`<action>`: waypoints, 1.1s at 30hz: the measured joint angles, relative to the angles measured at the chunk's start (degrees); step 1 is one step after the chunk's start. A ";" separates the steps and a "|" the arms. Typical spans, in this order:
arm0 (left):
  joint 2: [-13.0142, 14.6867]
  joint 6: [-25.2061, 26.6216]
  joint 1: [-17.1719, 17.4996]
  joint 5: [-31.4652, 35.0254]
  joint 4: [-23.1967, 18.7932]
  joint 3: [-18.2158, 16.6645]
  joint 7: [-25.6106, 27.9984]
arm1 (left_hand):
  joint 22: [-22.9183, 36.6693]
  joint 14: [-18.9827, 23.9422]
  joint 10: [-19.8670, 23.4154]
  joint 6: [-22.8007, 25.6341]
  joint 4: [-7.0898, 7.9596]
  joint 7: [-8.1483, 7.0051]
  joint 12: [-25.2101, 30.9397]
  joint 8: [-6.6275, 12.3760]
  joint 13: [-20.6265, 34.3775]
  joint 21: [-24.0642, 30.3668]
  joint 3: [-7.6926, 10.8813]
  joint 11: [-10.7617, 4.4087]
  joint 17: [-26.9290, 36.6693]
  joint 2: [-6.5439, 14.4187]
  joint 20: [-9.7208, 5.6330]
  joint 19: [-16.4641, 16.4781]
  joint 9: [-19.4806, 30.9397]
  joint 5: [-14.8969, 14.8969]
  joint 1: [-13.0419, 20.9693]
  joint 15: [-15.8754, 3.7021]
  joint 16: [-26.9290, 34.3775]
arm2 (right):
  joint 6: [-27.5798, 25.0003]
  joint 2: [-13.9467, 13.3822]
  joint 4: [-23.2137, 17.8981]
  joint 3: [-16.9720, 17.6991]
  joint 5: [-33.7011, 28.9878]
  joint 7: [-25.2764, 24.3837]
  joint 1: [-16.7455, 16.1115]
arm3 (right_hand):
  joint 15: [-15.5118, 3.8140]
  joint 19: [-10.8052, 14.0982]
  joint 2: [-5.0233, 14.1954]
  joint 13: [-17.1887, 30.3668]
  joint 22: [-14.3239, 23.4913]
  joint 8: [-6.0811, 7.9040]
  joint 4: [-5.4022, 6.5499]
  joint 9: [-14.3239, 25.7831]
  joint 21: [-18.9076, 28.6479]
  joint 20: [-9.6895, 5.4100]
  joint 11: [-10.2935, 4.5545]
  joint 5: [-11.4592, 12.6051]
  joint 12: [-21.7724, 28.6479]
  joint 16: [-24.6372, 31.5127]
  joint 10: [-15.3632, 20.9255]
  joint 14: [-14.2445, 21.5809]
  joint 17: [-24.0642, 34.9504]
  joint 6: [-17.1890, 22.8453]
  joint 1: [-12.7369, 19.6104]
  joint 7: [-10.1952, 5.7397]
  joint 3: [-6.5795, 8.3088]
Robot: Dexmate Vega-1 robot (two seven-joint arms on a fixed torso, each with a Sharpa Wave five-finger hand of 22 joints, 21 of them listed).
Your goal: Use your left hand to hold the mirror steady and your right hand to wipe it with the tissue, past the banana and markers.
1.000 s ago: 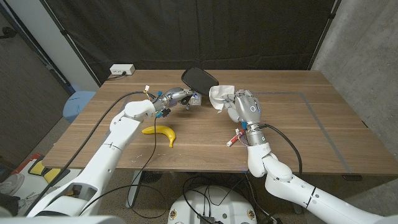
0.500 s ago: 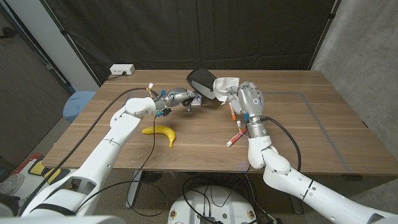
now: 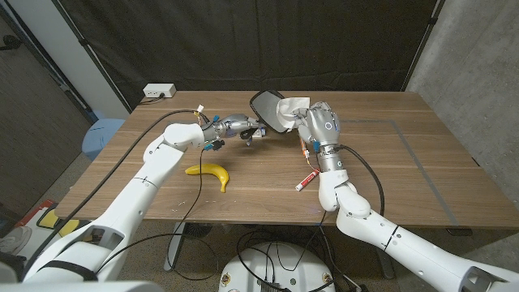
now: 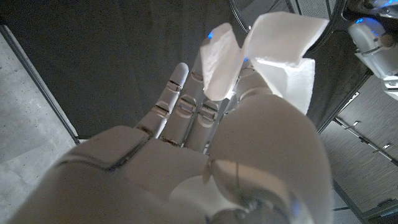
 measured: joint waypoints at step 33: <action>0.29 -1.61 -1.44 -2.16 0.01 1.71 -4.22 | -1.07 -0.04 -0.38 -0.51 -0.16 0.09 0.00 0.88 0.00 1.60 0.34 -0.01 -0.29 -0.15 0.31 -0.51 -0.80 0.25 -0.58 0.00 0.66 | 0.68 2.67 6.36 -4.49 -1.46 4.33 4.54 | 0.01 -1.45 -0.83 1.09 -0.01 -0.66 0.00 -0.32 1.65 -0.01 0.11 0.23 0.00 0.00 1.11 -0.01 1.77 1.63 0.83 -0.40 0.00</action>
